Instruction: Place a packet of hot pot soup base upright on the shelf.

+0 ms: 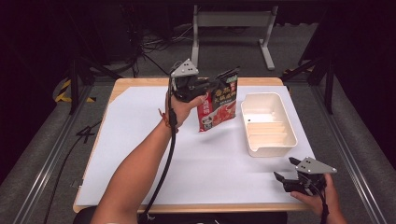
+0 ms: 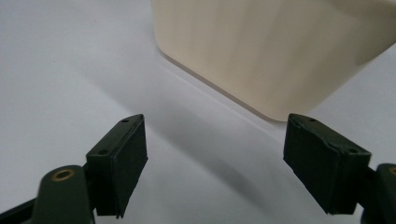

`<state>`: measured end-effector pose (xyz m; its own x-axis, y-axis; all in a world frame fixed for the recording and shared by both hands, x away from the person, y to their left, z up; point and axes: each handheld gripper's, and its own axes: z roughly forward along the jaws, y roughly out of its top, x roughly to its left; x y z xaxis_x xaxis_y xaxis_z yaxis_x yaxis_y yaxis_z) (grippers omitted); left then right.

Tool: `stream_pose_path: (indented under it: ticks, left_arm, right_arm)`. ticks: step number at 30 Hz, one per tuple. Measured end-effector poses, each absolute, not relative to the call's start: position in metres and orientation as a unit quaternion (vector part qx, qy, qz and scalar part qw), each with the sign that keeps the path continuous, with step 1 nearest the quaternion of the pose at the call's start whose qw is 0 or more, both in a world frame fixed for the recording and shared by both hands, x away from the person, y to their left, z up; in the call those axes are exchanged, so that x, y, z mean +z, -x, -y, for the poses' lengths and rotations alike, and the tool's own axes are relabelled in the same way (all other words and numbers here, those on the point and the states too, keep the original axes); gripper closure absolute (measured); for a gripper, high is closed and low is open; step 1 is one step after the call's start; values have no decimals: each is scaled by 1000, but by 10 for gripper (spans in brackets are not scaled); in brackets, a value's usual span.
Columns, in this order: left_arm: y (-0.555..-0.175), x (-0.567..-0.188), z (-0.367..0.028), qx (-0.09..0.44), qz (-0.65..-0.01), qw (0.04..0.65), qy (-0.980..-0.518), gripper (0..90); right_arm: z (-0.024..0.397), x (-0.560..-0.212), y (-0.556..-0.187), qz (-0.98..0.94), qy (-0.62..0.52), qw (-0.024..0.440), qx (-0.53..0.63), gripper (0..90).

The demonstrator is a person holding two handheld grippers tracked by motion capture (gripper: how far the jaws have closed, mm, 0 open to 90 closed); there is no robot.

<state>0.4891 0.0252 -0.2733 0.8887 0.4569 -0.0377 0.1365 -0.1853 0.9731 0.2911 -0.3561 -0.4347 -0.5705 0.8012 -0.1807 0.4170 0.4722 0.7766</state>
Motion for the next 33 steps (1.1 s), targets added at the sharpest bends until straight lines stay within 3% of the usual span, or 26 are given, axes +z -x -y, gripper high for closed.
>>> stream_pose_path:
  ticks: [15,33]
  left_arm:
    - [-510,-259,34,106,-167,629,-752,875]
    - [-529,-264,75,90,-155,644,-744,875]
  right_arm:
    - [354,-435,-290,-817,-370,268,353,217]
    - [355,-433,-290,-815,-369,269,356,218]
